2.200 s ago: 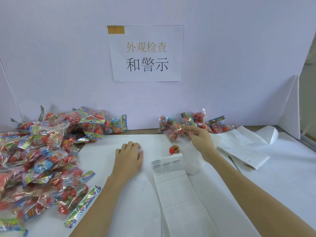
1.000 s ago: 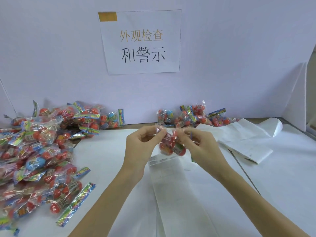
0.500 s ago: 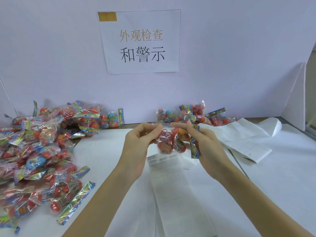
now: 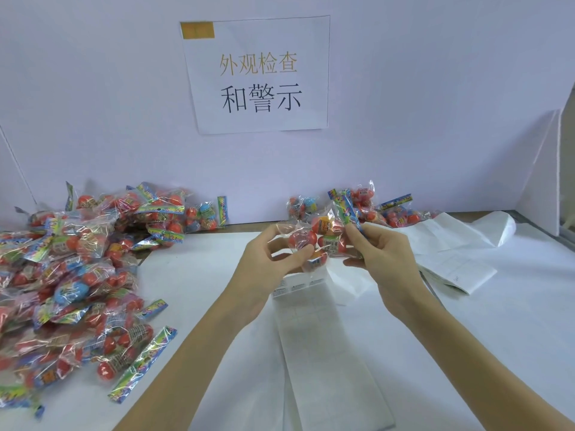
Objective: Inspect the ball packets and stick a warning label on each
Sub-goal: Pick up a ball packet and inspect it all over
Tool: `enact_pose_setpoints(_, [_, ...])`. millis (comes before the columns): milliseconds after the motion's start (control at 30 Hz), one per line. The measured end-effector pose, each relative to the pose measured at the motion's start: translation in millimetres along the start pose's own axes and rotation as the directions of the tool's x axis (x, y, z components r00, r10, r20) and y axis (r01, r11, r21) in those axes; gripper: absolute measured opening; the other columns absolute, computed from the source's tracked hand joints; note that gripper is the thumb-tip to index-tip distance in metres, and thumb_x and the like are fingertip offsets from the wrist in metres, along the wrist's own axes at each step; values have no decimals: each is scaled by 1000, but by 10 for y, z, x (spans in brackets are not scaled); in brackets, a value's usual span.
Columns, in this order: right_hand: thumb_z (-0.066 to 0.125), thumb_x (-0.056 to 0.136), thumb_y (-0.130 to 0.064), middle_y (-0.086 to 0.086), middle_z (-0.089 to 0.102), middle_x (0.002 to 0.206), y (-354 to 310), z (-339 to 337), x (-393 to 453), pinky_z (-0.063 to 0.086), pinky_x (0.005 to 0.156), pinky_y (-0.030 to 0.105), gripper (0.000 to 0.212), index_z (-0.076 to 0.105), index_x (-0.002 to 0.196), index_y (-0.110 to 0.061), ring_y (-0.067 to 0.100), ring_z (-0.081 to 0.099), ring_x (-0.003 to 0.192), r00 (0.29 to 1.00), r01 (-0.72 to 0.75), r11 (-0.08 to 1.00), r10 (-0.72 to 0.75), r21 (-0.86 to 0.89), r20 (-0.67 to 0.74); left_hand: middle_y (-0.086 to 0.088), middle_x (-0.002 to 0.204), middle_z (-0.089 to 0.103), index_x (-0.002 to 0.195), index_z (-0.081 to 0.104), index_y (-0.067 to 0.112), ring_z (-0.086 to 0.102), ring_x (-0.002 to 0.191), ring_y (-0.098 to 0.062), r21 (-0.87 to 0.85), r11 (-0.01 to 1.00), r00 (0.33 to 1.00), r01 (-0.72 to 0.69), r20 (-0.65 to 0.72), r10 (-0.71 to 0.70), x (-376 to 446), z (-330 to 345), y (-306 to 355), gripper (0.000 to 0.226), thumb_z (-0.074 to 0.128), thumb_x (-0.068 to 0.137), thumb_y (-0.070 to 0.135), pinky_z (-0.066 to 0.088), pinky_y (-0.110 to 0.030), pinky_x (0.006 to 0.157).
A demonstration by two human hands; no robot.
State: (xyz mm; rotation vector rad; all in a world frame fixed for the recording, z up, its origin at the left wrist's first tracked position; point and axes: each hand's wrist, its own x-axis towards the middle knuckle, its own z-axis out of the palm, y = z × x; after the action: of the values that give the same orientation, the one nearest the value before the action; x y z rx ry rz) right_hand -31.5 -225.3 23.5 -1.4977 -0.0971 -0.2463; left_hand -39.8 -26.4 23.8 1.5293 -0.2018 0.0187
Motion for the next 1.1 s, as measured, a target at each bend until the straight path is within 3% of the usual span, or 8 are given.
enact_pose_setpoints(100, [66, 102, -22, -2, 72, 75, 17, 11, 0, 54, 60, 21, 19, 78, 89, -16, 14, 66, 69, 999, 34, 998, -34, -58, 5, -4, 110, 78, 119, 67, 13, 77, 95, -29, 28, 999, 999, 19, 34, -20, 4, -42, 32, 46, 88, 81, 30, 58, -45, 99])
enact_pose_setpoints(200, [74, 96, -31, -2, 73, 69, -2, -25, -1, 49, 58, 24, 15, 77, 87, -20, 15, 56, 55, 996, 52, 991, -43, -126, 77, -2, 102, 77, 115, 71, 12, 72, 85, -18, 6, 1000, 998, 20, 59, -20, 4, -67, 55, 53, 81, 81, 51, 57, -27, 76])
enact_pose_setpoints(367, [74, 85, -57, 1, 72, 69, -27, 14, -21, 46, 53, 19, 35, 77, 69, -26, 9, 57, 58, 990, 5, 995, 9, -95, 143, -7, 90, 75, 101, 78, 8, 66, 67, -21, 47, 999, 1000, 9, 15, -10, 19, -16, -11, 25, 74, 93, 31, 57, -28, 64])
enact_pose_setpoints(467, [64, 93, -57, 9, 77, 79, -20, 8, -25, 52, 65, 26, 44, 82, 85, -18, 17, 65, 64, 978, -14, 998, 26, -60, 207, -12, 91, 77, 95, 79, 8, 72, 61, -27, 14, 1000, 996, 4, -84, -3, 34, -16, -29, 11, 74, 95, 17, 61, -31, 58])
enact_pose_setpoints(700, [51, 108, -38, 17, 78, 94, -27, 34, -48, 56, 67, 28, 38, 81, 107, -15, 22, 68, 66, 974, -46, 999, 46, -3, 221, -14, 99, 79, 94, 76, 3, 76, 69, -29, -22, 1000, 992, -13, -126, 10, 44, -44, -28, 13, 73, 96, 15, 63, -31, 68])
enact_pose_setpoints(867, [66, 99, -28, 20, 77, 106, -18, 41, -51, 62, 88, 36, 35, 68, 124, -3, 33, 75, 98, 939, -126, 991, 104, 46, 328, -14, 103, 79, 114, 69, -1, 78, 84, -34, -74, 997, 991, 0, -133, -10, 52, -77, -25, 18, 63, 103, 11, 64, -39, 84])
enact_pose_setpoints(1000, [79, 84, -36, 10, 79, 93, -31, 10, -44, 59, 74, 27, 37, 74, 109, -9, 20, 73, 80, 940, -71, 997, 72, -16, 334, -20, 111, 74, 114, 72, 8, 73, 94, -36, -24, 1000, 998, 11, -63, -13, 50, -101, 7, 28, 65, 102, 32, 62, -46, 82])
enact_pose_setpoints(1100, [71, 89, -52, 4, 76, 82, -33, 1, -68, 55, 67, 23, 34, 77, 94, -19, 16, 66, 72, 928, -12, 993, 54, -118, 368, -10, 97, 76, 97, 76, 22, 73, 93, -26, 132, 990, 991, -51, -116, 67, 42, -55, -9, 35, 74, 85, 54, 61, -32, 83])
